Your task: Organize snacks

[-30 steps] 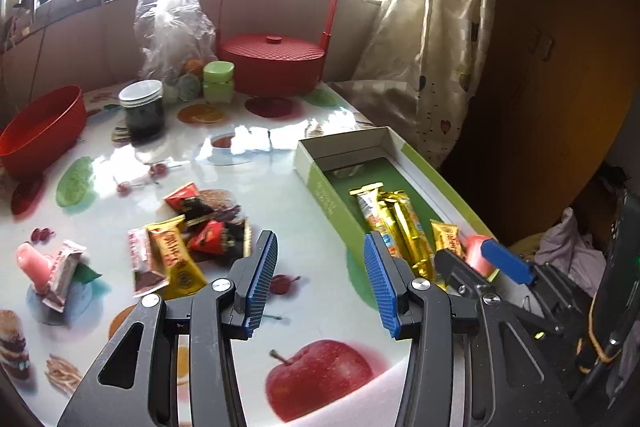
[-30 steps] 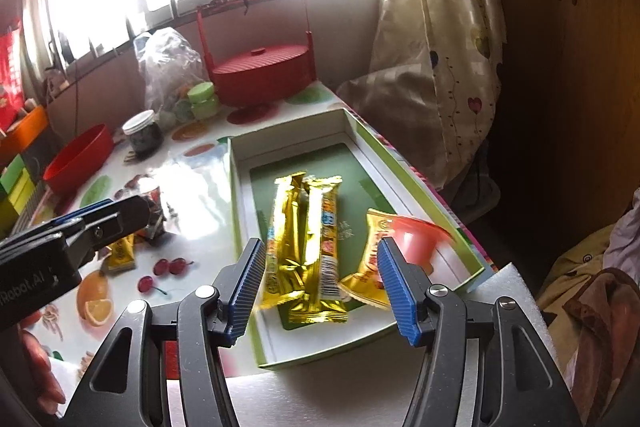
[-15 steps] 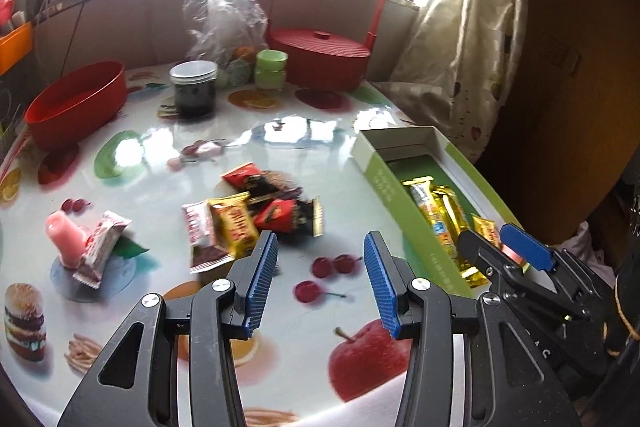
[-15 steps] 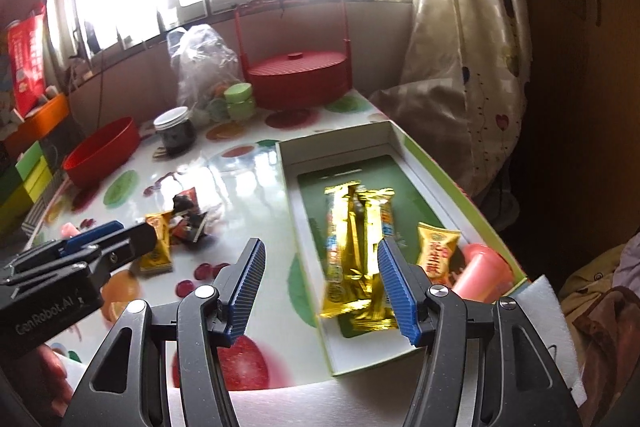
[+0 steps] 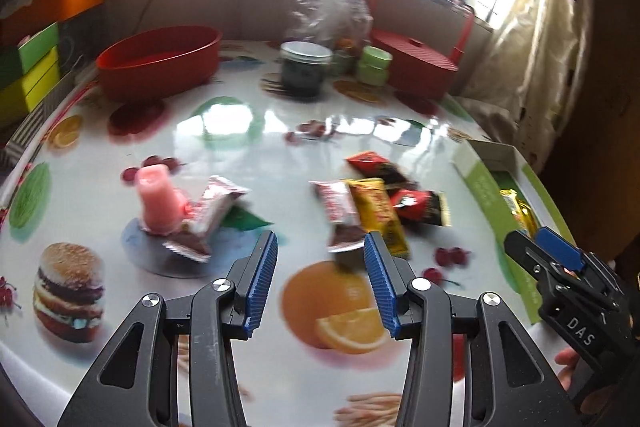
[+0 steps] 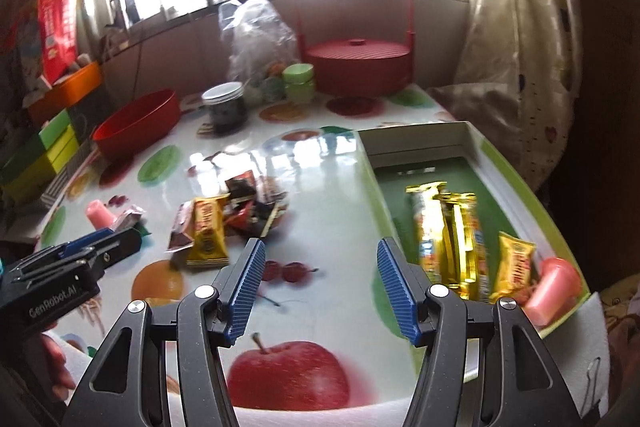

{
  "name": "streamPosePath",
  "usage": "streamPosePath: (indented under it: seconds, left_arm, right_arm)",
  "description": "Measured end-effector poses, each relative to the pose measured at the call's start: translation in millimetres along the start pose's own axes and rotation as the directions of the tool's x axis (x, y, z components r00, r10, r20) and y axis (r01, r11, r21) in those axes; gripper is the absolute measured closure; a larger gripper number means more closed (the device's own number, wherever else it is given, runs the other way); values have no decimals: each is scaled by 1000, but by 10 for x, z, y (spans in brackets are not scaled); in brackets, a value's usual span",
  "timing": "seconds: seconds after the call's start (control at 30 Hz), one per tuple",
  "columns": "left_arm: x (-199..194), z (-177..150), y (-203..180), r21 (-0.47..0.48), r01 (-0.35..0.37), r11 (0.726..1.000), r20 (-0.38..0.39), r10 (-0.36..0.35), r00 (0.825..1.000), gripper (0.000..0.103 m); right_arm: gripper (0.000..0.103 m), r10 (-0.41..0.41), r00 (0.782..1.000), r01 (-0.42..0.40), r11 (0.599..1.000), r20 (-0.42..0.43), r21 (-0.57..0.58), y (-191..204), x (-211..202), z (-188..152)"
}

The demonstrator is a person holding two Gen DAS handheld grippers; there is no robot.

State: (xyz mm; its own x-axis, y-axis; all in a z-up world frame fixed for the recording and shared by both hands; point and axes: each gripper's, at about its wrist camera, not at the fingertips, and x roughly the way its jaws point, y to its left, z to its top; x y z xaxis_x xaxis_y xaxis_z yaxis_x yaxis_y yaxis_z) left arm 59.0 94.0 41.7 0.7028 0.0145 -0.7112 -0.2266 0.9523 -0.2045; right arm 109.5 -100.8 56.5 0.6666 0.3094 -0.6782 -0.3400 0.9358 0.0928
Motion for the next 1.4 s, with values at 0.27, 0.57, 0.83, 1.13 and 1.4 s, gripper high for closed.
streamPosePath:
  seconds: [0.27, 0.57, 0.83, 1.13, 1.4]
  left_arm:
    - [-8, 40, 378, -61, -64, 996, 11, 65, 998, 56]
    - [36, 71, 702, -103, -128, 986, 10, 130, 992, 57]
    - [121, 92, 892, -138, -137, 981, -8, 137, 991, 57]
    - [248, 169, 977, -143, -149, 978, -21, 148, 989, 57]
    - [361, 201, 1028, -158, -154, 975, -37, 150, 988, 57]
  right_arm:
    - [45, 63, 997, -65, 997, -45, -33, 206, 219, 39]
    - [45, 117, 988, -125, 989, -98, -82, 444, 511, 120]
    - [46, 155, 983, -166, 979, -102, -118, 622, 670, 198]
    - [54, 160, 979, -181, 968, -129, -174, 785, 856, 240]
    - [62, 143, 977, -171, 969, -157, -179, 804, 975, 221]
